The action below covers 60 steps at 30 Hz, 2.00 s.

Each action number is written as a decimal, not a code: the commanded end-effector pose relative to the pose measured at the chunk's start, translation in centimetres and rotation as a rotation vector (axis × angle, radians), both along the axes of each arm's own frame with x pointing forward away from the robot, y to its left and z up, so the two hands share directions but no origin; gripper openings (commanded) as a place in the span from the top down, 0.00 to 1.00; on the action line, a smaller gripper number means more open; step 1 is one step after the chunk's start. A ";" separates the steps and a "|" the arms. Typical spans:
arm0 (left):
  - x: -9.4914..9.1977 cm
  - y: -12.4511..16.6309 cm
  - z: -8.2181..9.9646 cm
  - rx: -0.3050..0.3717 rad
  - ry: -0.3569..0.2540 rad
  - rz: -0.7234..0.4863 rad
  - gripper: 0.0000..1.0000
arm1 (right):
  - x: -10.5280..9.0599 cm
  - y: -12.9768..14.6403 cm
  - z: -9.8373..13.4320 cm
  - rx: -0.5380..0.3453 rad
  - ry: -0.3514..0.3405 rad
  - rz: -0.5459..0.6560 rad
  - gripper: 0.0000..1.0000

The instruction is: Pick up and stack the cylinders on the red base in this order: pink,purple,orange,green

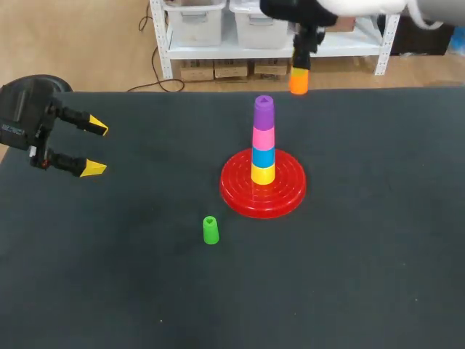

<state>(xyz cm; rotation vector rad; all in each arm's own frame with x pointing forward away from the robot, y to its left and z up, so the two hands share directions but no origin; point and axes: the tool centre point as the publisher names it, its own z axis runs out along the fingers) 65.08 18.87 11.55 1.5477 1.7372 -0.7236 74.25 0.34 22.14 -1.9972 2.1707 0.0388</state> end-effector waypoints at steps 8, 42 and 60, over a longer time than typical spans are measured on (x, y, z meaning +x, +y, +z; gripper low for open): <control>0.0 0.1 -0.1 -0.003 -0.004 -0.001 0.00 | -5.2 3.1 5.2 0.015 -0.093 0.041 1.00; 0.0 0.1 -0.1 -0.003 -0.004 -0.001 0.00 | -5.1 5.4 0.9 0.039 0.074 0.130 1.00; 0.0 0.1 -0.1 -0.003 -0.004 -0.001 0.00 | -4.9 5.3 0.1 0.038 0.093 0.135 1.00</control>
